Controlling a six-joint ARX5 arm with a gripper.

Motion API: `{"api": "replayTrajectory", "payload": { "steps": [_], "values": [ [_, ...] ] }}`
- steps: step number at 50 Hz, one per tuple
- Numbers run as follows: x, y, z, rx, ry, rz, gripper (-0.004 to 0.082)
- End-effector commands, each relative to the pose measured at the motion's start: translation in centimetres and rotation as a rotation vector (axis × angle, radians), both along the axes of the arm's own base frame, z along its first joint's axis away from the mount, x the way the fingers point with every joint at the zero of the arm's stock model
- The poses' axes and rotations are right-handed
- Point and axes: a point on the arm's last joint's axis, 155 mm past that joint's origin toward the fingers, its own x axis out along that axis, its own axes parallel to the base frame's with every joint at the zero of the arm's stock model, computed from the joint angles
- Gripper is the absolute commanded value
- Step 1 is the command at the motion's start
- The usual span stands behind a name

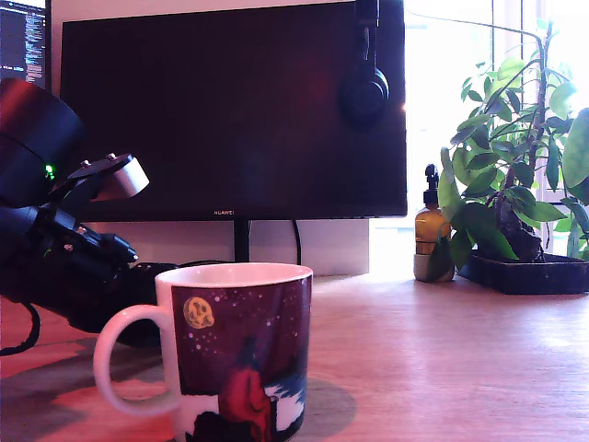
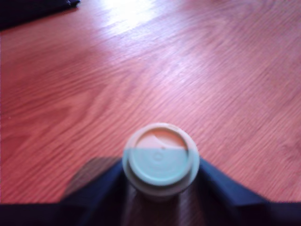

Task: Pick up the coffee capsules from the table one by one and drop them inside the nearest coffee cup

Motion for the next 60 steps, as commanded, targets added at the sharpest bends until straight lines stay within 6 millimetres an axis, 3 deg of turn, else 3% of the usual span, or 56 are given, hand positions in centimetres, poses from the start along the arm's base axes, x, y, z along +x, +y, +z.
{"api": "replayTrajectory", "payload": {
  "steps": [1,23,36,60],
  "values": [
    [0.0,-0.1,-0.2,0.004,-0.003,-0.010,0.0140],
    [-0.4,-0.3,1.5,-0.013,-0.015,-0.023,0.0140],
    [-2.2,-0.8,3.7,-0.055,0.021,-0.078,0.0141],
    [-6.3,0.9,8.5,-0.061,0.044,-0.105,0.0140]
  ]
}}
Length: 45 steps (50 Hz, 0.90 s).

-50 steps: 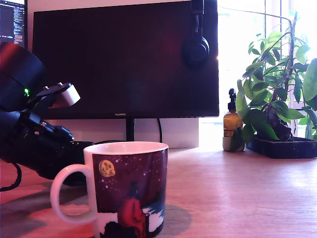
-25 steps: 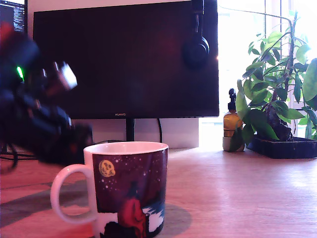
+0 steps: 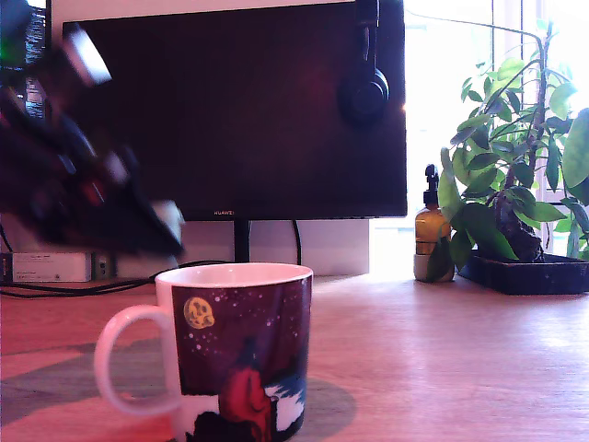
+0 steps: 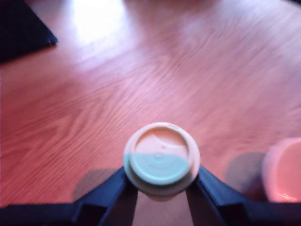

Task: Pick up the coffee capsules from the table one by one and drop them inside the nearest coffee cup

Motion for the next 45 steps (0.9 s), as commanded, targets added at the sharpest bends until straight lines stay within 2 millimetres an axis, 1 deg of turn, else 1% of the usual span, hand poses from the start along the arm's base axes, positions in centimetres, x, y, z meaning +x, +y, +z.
{"api": "replayTrajectory", "payload": {
  "steps": [1,5,15,24,35,45],
  "values": [
    [-0.7,0.2,0.5,-0.005,0.004,-0.008,0.0140],
    [-1.7,0.4,1.4,-0.013,0.004,-0.019,0.0140],
    [-3.4,1.0,3.5,-0.030,-0.031,-0.031,0.0140],
    [-4.8,0.3,4.8,-0.065,-0.043,-0.062,0.0140],
    [-7.0,-1.7,4.8,-0.073,-0.031,-0.150,0.0140],
    [-8.4,-2.9,4.7,-0.084,-0.006,-0.185,0.0140]
  ]
}}
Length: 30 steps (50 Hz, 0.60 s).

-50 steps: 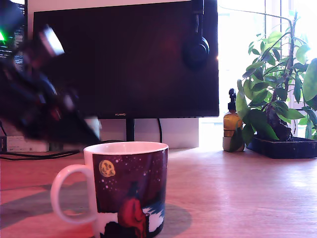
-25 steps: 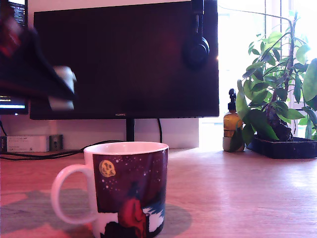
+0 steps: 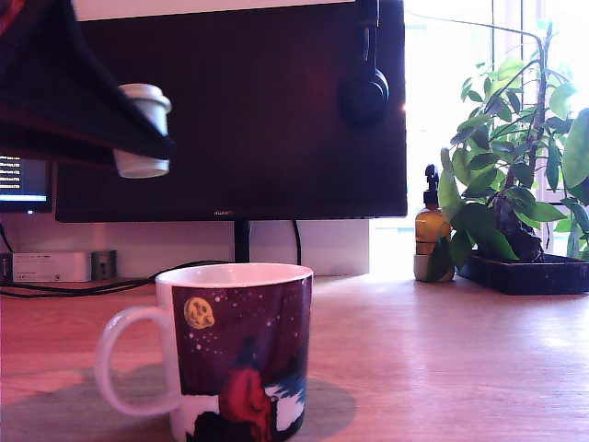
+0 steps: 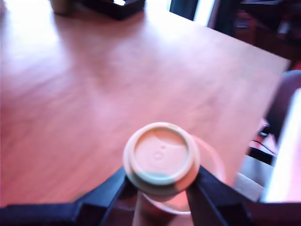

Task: Pick up the coffee capsules from the table one by one and drop them inside the nearest coffee cup

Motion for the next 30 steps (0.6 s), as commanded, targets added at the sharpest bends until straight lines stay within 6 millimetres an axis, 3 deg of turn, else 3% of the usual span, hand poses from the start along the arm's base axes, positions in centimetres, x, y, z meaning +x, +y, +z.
{"api": "replayTrajectory", "payload": {
  "steps": [1,30],
  "values": [
    [-0.2,-0.3,0.2,-0.006,-0.003,-0.007,0.0140],
    [-1.6,-1.5,-1.0,0.028,0.015,-0.059,0.0140]
  ]
}}
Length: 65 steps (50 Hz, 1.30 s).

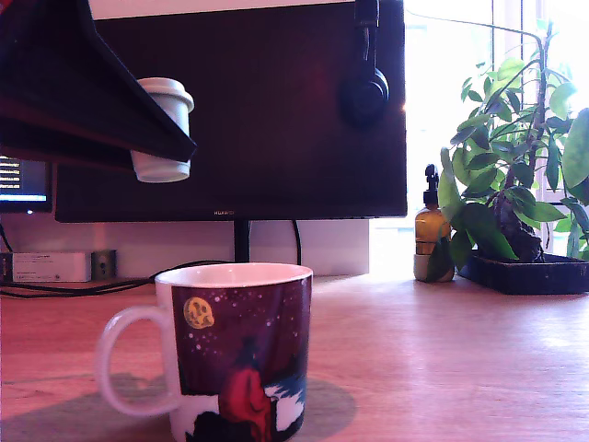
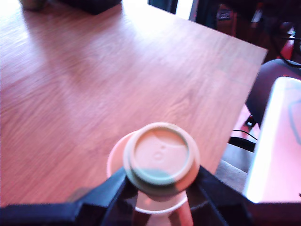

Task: Pick up the coffee capsules from the table one by one and drop them inside the nearest coffee cup

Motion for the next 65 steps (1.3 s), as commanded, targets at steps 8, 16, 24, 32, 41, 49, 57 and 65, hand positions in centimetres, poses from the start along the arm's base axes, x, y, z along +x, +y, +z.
{"api": "replayTrajectory", "payload": {
  "steps": [8,16,24,32,41,49,57,65],
  "values": [
    [0.5,-0.2,-0.9,0.026,0.015,0.014,0.0141],
    [1.1,-0.7,-1.1,0.047,0.030,0.020,0.0141],
    [1.7,-1.4,-1.4,0.082,0.049,0.012,0.0142],
    [2.4,-1.9,-2.0,0.143,0.064,0.000,0.0143],
    [2.8,-2.8,-2.6,0.204,0.074,-0.021,0.0143],
    [2.9,-3.1,-4.0,0.284,0.096,-0.020,0.0143],
    [2.8,-2.8,-5.4,0.339,0.114,-0.010,0.0143],
    [2.4,-2.3,-6.0,0.369,0.137,-0.010,0.0143]
  ]
}}
